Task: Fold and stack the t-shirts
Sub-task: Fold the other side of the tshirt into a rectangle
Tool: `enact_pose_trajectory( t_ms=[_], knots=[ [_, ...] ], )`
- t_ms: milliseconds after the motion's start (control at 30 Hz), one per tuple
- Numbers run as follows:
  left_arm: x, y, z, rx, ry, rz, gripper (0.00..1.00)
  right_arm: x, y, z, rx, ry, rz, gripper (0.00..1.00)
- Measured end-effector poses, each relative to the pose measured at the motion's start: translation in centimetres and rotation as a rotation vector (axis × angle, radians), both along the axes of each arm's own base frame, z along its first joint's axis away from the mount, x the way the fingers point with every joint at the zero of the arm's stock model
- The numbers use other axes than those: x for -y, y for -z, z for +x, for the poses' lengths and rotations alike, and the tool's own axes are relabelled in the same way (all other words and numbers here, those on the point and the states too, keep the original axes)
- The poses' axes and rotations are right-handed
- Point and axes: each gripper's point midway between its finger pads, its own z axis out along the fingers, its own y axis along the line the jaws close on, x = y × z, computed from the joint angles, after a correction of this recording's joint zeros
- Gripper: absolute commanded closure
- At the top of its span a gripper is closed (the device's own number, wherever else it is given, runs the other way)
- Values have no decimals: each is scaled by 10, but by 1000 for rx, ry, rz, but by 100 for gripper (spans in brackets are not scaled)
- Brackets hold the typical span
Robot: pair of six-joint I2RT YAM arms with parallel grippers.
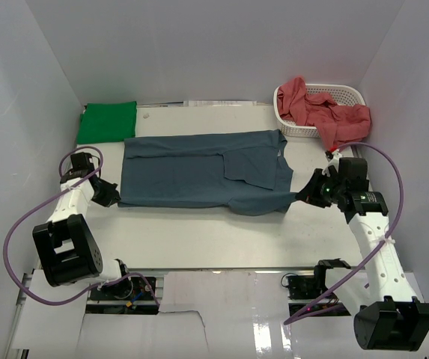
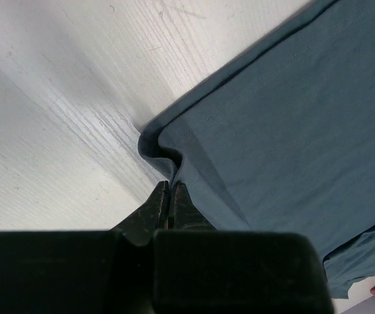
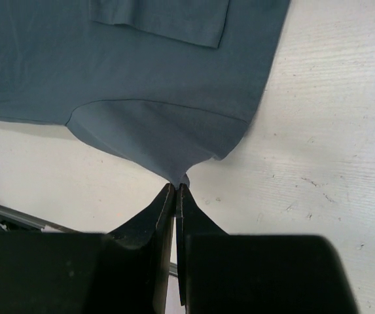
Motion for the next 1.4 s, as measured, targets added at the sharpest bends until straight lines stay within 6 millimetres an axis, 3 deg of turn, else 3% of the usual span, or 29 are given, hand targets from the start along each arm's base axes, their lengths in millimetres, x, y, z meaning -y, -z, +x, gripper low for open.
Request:
enact_pose_trajectory(
  t_ms=[300, 600, 933, 1400],
  knots=[
    [-7, 0, -1, 3, -21, -7, 100, 23, -8, 10, 16, 69, 8, 92],
    [-6, -4, 1, 18, -18, -32, 100, 18, -12, 16, 11, 41, 36, 92],
    [-10, -32, 25, 104, -4, -29, 100, 15, -9, 25, 1, 24, 54, 92],
    [-3, -30, 30, 100, 13, -43, 100, -29, -4, 29, -17, -134, 16, 92]
  ],
)
